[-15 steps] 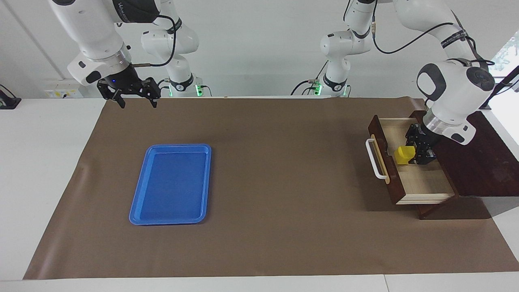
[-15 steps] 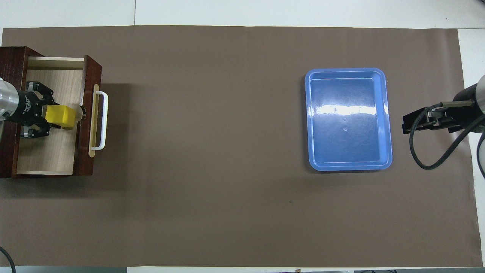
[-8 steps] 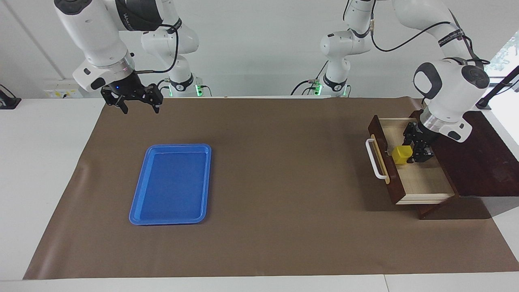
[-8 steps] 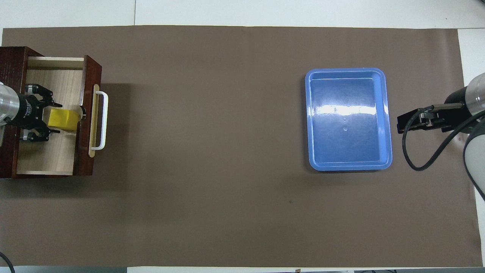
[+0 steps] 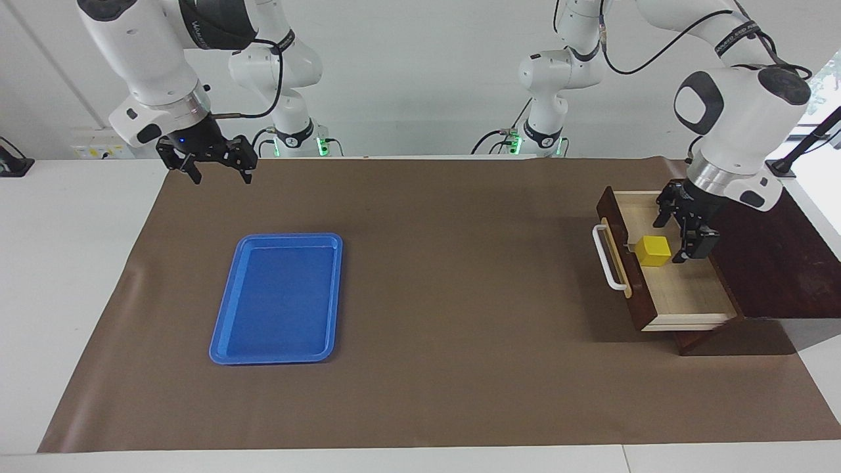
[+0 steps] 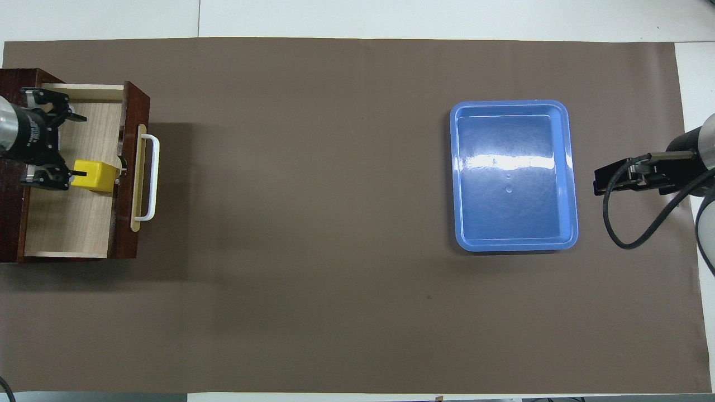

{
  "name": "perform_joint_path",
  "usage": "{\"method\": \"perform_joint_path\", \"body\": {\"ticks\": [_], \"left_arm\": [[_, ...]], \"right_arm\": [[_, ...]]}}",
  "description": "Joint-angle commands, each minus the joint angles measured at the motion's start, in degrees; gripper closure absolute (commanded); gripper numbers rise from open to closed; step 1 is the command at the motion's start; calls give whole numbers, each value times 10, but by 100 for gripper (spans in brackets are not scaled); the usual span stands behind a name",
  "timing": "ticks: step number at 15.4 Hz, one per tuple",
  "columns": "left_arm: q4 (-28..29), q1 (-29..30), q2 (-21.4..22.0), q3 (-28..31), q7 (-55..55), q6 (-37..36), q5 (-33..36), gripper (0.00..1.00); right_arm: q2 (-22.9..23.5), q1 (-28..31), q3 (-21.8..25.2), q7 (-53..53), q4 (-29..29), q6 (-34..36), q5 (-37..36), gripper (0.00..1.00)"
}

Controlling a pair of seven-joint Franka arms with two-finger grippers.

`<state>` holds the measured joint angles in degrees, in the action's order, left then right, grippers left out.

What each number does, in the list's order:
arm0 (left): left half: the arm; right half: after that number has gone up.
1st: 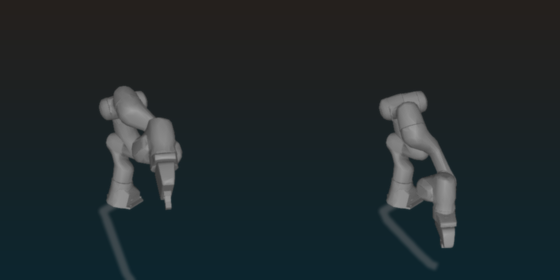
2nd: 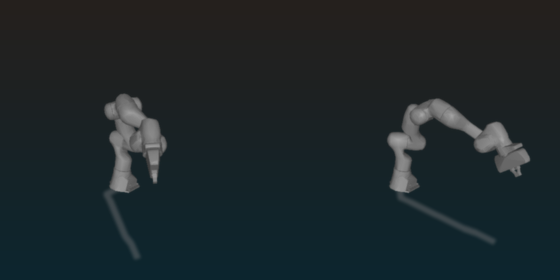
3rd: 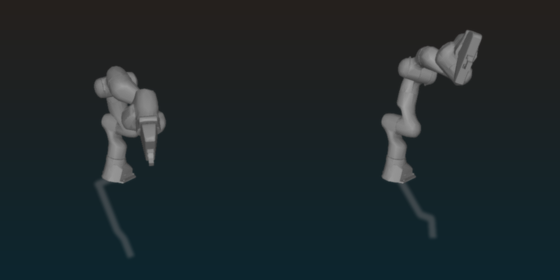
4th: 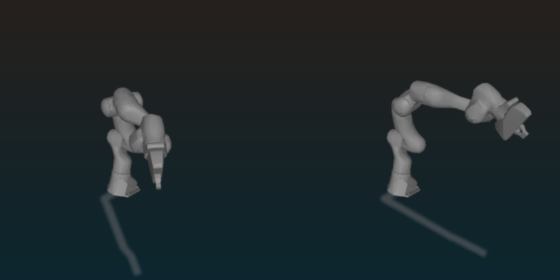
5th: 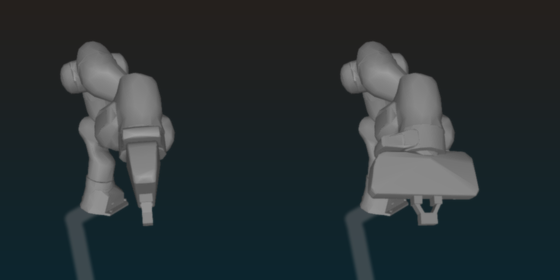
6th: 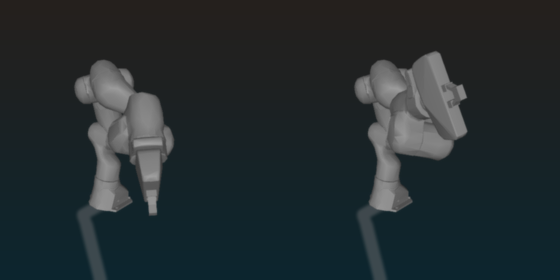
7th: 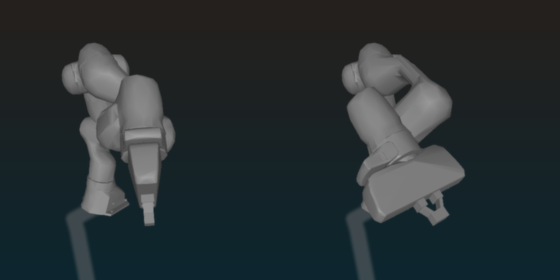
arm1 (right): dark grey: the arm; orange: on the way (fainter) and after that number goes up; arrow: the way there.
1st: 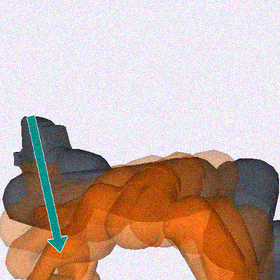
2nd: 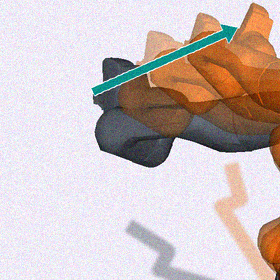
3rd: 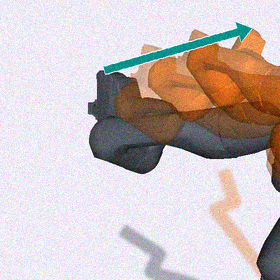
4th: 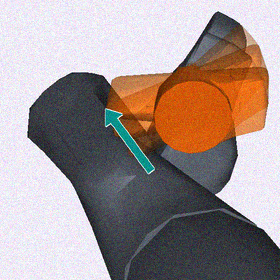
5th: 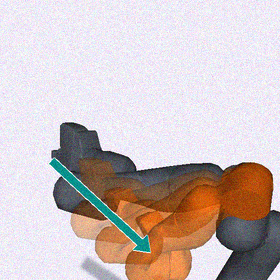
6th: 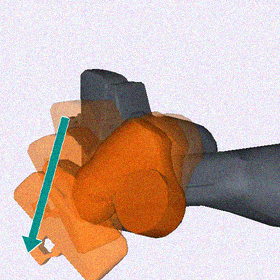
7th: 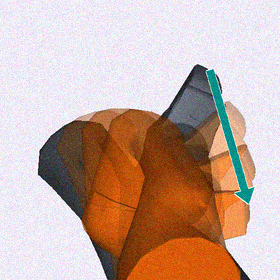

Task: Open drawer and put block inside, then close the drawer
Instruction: 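Push the drawer shut with the left gripper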

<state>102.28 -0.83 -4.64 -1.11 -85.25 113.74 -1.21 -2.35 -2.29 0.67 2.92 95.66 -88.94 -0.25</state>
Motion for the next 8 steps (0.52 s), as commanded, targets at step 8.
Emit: {"method": "perform_joint_path", "body": {"ticks": [8], "left_arm": [[91,-29,4,9,-14,52,27,0]], "right_arm": [[-16,11,-7,3,22,-8,-8,0]]}}
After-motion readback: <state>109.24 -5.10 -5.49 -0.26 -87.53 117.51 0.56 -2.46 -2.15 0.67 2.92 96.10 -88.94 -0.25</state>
